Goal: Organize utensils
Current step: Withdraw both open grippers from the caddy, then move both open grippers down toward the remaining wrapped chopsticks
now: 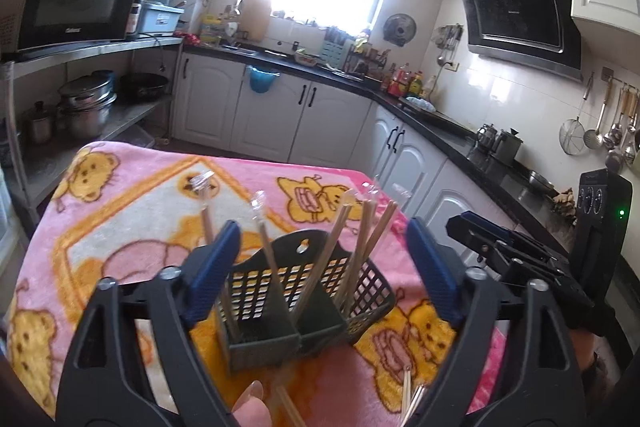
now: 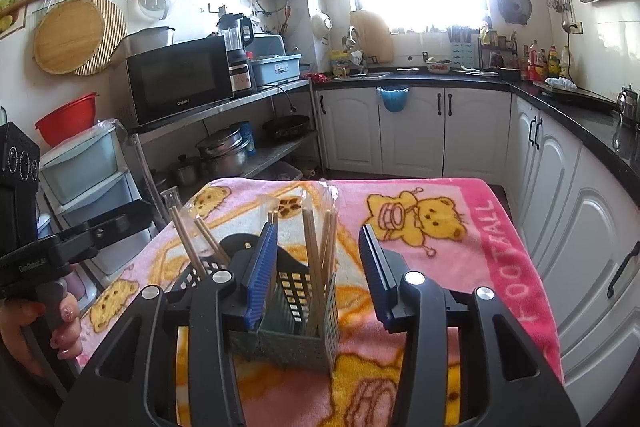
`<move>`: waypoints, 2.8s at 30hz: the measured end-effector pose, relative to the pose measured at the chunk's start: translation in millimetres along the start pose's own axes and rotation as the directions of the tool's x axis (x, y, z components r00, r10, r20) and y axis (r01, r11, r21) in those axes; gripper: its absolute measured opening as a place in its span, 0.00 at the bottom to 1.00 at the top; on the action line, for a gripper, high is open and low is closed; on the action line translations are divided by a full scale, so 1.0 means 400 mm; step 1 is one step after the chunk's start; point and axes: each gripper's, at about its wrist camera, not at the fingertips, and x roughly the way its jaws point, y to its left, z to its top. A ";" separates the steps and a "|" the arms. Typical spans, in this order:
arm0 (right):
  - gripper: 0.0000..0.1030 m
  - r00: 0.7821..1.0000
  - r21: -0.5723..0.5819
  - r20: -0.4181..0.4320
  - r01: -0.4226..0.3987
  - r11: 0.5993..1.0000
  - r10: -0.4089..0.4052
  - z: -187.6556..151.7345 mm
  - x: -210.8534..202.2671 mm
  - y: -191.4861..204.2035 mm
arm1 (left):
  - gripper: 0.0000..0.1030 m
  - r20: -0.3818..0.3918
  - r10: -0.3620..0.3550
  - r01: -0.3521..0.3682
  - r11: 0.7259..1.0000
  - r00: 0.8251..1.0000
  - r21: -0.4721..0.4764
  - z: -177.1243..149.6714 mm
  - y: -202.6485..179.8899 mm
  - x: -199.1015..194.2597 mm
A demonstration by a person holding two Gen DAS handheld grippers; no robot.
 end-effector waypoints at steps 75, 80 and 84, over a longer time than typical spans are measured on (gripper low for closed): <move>0.57 0.963 0.004 -0.269 -0.002 1.000 0.003 -0.368 -0.059 0.051 | 0.90 -0.260 0.173 -0.191 0.981 0.950 -0.043 -0.392 0.121 -0.058; 0.57 0.956 0.039 -0.295 0.018 0.999 -0.006 -0.399 -0.060 0.024 | 0.90 -0.292 0.180 -0.201 0.978 0.939 -0.046 -0.419 0.136 -0.042; 0.57 0.949 0.064 -0.313 0.038 0.997 -0.016 -0.422 -0.059 0.004 | 0.90 -0.317 0.182 -0.208 0.977 0.931 -0.052 -0.437 0.151 -0.030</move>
